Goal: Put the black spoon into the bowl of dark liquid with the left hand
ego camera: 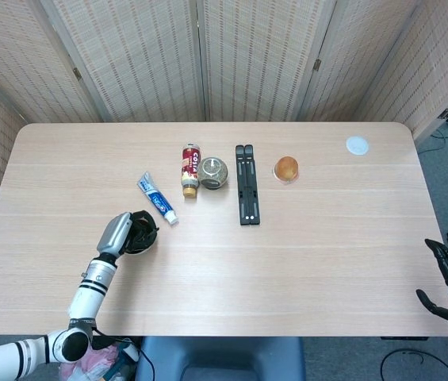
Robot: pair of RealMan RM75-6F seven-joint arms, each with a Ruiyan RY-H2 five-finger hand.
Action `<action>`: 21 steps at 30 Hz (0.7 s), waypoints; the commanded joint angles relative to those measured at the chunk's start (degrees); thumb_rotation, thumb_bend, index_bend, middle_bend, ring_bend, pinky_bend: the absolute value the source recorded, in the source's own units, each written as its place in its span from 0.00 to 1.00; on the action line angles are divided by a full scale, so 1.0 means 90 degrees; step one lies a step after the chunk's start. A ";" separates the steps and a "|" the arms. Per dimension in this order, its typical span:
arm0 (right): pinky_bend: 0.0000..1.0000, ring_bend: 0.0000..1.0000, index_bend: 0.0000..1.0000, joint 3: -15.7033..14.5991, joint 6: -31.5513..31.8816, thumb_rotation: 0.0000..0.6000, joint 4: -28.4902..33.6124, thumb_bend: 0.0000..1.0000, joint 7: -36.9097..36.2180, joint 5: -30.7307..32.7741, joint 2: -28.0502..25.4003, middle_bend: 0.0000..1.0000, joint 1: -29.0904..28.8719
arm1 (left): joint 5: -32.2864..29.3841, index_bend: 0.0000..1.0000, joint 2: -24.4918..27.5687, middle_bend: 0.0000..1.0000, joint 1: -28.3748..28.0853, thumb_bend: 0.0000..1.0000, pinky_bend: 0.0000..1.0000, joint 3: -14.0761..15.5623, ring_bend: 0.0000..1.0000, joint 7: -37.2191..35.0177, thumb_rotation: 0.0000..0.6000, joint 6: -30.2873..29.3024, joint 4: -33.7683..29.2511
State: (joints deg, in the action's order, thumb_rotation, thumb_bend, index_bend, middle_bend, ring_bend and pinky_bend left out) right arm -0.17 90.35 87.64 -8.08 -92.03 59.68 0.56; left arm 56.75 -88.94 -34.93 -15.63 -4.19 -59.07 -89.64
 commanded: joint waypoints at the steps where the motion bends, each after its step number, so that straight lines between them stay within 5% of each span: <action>1: 0.05 0.05 0.02 0.0001 -0.0004 1.00 0.0013 0.19 0.0011 0.0004 -0.0007 0.14 0.0002 | -0.0139 0.71 -0.0347 1.00 -0.0042 0.63 1.00 -0.0050 0.94 -0.0146 1.00 0.0058 0.0479; 11: 0.05 0.05 0.02 0.0015 -0.0037 1.00 0.0058 0.19 0.0057 0.0015 -0.0020 0.14 -0.0008 | -0.0233 0.72 -0.0809 1.00 -0.0097 0.63 1.00 -0.0106 0.94 -0.0196 1.00 0.0206 0.1480; 21: 0.05 0.05 0.02 0.0020 -0.0069 1.00 0.0048 0.19 0.0043 -0.0018 -0.0015 0.14 -0.0042 | -0.0185 0.72 -0.0587 1.00 0.0087 0.63 1.00 -0.0036 0.94 -0.0106 1.00 0.0221 0.1363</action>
State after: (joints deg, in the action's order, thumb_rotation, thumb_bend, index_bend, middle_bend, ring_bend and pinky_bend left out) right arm 0.02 89.72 88.07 -7.69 -92.19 59.54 0.18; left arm 54.98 -94.49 -34.34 -16.08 -5.35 -57.05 -77.11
